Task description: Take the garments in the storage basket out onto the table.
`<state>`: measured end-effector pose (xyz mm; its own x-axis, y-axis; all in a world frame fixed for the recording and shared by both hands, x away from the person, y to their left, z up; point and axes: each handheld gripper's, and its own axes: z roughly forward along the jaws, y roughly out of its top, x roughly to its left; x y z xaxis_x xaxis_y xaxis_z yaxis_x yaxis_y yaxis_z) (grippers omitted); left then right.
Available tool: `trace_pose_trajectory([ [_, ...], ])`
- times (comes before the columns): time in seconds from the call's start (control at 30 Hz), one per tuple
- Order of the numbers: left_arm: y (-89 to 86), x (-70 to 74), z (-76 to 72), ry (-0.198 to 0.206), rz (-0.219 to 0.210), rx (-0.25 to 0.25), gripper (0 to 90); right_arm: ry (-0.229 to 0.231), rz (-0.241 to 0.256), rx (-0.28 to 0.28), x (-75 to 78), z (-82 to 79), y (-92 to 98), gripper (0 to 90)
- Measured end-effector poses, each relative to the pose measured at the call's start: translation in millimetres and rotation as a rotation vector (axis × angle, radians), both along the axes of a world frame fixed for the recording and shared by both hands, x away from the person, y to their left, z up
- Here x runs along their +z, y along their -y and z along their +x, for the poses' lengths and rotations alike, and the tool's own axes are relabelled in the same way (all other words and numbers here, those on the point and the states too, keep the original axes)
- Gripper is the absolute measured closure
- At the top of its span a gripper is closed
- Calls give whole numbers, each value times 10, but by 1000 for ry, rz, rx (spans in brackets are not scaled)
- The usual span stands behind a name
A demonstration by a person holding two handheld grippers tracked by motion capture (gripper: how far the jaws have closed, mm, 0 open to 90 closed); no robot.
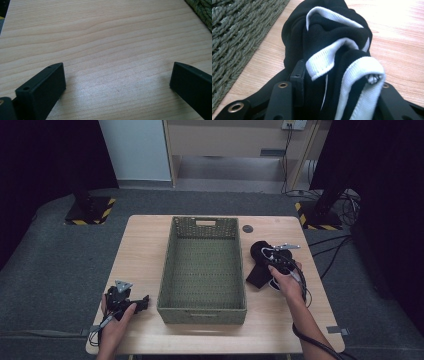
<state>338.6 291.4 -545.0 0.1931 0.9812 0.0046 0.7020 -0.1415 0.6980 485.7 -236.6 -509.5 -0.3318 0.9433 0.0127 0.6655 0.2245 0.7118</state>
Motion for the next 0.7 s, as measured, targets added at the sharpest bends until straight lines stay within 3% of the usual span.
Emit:
trace_pose_trajectory([
  [0.43, 0, 0, 0, 0, 0, 0, 0, -13, 25, -7, -63, -6, 18, 459],
  [0.57, 0, 0, 0, 0, 0, 0, 0, -15, 28, -10, -63, -6, 18, 394],
  [0.6, 0, 0, 0, 0, 0, 0, 0, -28, 45, -21, -47, -3, 22, 300],
  [0.7, 0, 0, 0, 0, 0, 0, 0, -46, 70, -19, -8, -10, 20, 173],
])
